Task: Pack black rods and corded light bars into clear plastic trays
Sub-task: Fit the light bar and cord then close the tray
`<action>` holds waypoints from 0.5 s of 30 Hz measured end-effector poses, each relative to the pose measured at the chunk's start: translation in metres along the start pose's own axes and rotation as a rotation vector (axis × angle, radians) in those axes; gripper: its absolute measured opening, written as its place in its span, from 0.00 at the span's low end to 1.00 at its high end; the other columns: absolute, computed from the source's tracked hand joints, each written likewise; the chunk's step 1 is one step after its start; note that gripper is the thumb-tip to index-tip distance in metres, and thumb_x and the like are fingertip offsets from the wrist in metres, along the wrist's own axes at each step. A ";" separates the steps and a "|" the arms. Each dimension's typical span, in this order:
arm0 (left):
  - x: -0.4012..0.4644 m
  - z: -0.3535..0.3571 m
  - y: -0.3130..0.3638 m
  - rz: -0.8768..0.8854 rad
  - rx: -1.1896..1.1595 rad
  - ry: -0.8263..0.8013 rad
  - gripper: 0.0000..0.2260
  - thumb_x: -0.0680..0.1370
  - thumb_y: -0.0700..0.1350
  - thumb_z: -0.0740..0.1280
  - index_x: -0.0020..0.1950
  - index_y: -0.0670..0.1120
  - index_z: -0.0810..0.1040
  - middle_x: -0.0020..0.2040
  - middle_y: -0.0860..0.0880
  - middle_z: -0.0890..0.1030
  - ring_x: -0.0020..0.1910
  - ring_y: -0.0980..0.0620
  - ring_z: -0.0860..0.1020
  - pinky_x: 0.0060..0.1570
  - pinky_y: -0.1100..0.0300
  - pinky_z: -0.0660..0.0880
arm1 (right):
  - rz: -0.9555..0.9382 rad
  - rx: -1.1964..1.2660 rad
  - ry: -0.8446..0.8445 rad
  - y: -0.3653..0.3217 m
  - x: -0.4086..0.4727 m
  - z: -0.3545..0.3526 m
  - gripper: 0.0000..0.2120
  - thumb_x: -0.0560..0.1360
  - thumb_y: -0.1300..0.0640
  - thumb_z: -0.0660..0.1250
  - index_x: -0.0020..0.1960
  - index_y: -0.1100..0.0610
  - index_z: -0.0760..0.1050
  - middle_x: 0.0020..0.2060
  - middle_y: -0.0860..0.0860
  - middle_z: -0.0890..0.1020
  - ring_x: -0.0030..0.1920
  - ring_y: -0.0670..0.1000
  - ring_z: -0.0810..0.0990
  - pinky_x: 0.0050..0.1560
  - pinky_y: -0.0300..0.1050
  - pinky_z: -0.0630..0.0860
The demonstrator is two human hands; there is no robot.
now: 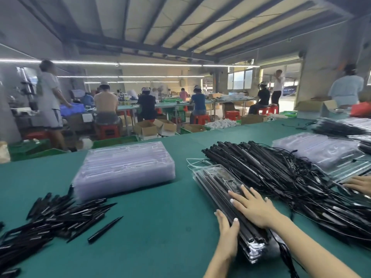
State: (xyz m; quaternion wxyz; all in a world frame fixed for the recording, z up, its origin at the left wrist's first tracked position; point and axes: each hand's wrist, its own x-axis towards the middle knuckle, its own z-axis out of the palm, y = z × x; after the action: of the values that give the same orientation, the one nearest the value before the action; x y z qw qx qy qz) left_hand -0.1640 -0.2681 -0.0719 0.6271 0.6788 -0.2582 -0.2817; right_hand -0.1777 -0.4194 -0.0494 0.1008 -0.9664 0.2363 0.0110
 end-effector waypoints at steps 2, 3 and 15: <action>-0.007 0.005 -0.002 -0.012 -0.060 0.015 0.30 0.84 0.47 0.52 0.76 0.44 0.34 0.77 0.48 0.37 0.77 0.52 0.41 0.75 0.57 0.44 | -0.001 0.025 0.098 -0.004 -0.004 -0.002 0.24 0.79 0.36 0.44 0.74 0.33 0.46 0.78 0.47 0.49 0.77 0.52 0.48 0.72 0.63 0.50; -0.009 0.005 -0.004 -0.020 -0.081 0.011 0.30 0.84 0.47 0.53 0.76 0.44 0.35 0.78 0.48 0.40 0.77 0.52 0.44 0.75 0.57 0.45 | 0.021 0.064 0.186 -0.004 -0.006 -0.003 0.24 0.80 0.36 0.46 0.75 0.34 0.48 0.77 0.48 0.53 0.76 0.52 0.53 0.71 0.63 0.54; -0.017 0.008 -0.002 -0.052 0.012 -0.085 0.31 0.84 0.46 0.53 0.76 0.43 0.34 0.78 0.47 0.40 0.77 0.51 0.44 0.75 0.53 0.46 | 0.234 0.231 -0.034 0.028 -0.019 -0.013 0.42 0.76 0.33 0.54 0.76 0.63 0.53 0.72 0.61 0.65 0.70 0.58 0.68 0.66 0.49 0.65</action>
State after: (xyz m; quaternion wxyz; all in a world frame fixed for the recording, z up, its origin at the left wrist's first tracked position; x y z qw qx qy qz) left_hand -0.1819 -0.2618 -0.0737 0.6041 0.6764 -0.2684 -0.3248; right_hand -0.2072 -0.4375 -0.0407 0.2134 -0.9139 0.3453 0.0117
